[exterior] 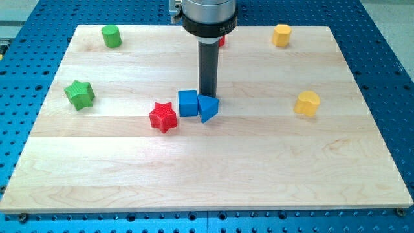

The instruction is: Place the triangle at the bottom right of the board

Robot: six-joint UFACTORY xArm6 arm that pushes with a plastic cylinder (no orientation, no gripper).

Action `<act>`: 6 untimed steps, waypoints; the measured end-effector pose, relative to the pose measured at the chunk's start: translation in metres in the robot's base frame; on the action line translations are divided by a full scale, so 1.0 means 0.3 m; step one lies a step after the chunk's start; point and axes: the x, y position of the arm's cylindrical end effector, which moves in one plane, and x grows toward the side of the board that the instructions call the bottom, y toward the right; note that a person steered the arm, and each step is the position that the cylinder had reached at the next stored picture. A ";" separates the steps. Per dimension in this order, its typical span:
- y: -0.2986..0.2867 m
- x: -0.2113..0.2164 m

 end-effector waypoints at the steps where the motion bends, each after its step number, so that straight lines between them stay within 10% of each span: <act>1: 0.000 0.000; 6: 0.046 0.266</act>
